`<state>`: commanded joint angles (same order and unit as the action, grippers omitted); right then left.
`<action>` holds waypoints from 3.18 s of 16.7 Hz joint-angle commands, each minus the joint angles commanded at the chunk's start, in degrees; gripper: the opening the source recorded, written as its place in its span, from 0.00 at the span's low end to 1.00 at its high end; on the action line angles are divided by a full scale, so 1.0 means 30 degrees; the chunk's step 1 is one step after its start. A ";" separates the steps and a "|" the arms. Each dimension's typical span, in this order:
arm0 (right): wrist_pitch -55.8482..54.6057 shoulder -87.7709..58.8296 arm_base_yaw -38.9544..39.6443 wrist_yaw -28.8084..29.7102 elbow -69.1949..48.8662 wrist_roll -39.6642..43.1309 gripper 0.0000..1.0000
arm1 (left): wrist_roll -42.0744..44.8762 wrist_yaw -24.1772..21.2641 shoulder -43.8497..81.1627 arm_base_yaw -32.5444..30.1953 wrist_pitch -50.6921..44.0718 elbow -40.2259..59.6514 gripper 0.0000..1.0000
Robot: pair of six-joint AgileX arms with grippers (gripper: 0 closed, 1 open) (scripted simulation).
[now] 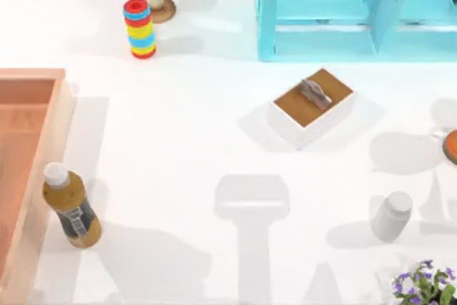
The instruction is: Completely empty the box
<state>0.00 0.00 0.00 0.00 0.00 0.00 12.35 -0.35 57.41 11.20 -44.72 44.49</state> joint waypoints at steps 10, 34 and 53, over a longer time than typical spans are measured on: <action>0.0000 0.0000 0.0000 0.0000 0.0000 0.0000 1.00 | 0.2474 -0.0035 1.0663 0.2289 -0.8673 0.8578 1.00; 0.0000 0.0000 0.0000 0.0000 0.0000 0.0000 1.00 | 0.2551 -0.0037 1.2919 0.2331 -0.0904 0.3009 0.85; 0.0000 0.0000 0.0000 0.0000 0.0000 0.0000 1.00 | 0.2551 -0.0037 1.2919 0.2331 -0.0904 0.3009 0.00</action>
<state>0.00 0.00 0.00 0.00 0.00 0.00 20.01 -0.46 96.17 18.19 -47.43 53.51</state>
